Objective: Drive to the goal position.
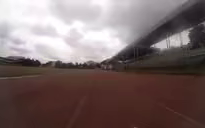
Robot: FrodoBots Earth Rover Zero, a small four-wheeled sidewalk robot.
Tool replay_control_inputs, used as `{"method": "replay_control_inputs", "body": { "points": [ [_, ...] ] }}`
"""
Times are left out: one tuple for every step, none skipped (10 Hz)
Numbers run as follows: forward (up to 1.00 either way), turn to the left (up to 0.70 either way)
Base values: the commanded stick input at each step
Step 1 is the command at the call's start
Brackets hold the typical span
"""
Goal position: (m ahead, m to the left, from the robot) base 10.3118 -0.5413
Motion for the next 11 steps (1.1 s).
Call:
{"method": "replay_control_inputs", "body": {
  "points": [
    [0.70,0.00],
    [0.70,0.00],
    [0.70,0.00],
    [0.70,0.00],
    [0.70,0.00],
    [0.70,0.00],
    [0.70,0.00],
    [0.70,0.00],
    [0.70,0.00],
    [0.70,0.00],
    [0.70,0.00]
  ]
}}
